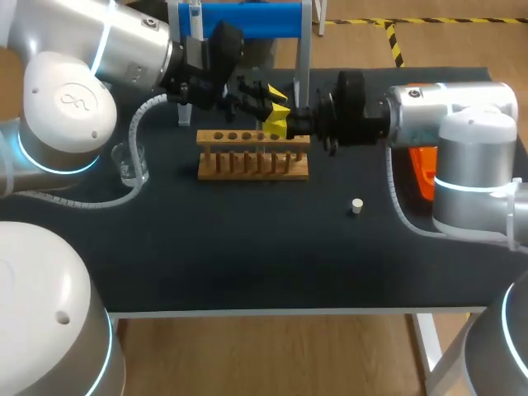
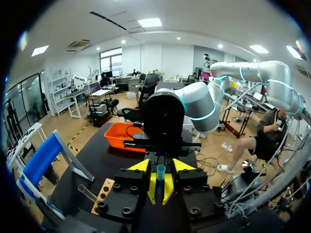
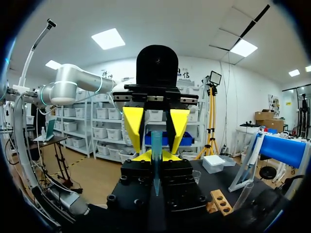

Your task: Invert the test tube, pick up the pipette, mount the tip to pipette, aspirate from beaker and dispense into the tube, eject the tip, return the pipette, and cap with the stopper.

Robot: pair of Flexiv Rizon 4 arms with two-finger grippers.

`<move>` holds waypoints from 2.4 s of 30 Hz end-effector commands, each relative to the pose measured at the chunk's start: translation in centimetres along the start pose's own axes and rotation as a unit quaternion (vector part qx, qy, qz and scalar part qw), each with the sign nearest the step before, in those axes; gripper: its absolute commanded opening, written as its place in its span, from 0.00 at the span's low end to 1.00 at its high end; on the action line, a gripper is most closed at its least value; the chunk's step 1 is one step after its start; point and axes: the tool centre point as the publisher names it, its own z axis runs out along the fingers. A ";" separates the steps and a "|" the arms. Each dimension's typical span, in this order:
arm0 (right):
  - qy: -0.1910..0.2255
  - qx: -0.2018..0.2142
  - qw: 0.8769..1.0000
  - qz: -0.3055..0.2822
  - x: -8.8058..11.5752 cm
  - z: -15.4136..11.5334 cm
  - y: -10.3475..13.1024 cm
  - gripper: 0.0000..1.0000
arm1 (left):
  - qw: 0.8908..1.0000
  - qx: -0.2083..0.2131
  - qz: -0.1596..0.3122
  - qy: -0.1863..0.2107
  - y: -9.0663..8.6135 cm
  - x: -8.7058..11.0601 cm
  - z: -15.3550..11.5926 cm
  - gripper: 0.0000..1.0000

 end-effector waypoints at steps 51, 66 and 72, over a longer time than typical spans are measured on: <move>-0.031 0.011 0.999 0.013 2.3 -25.1 -7.3 0.00 | 1.000 -0.002 -0.001 0.000 0.0 0.0 0.0 1.00; -0.031 0.020 0.999 0.018 2.7 -25.2 -7.8 0.00 | 1.000 -0.002 -0.001 0.000 0.0 0.0 0.0 1.00; -0.031 0.020 0.999 0.018 2.7 -25.2 -7.8 0.00 | 1.000 -0.002 -0.001 0.000 0.0 0.0 0.0 1.00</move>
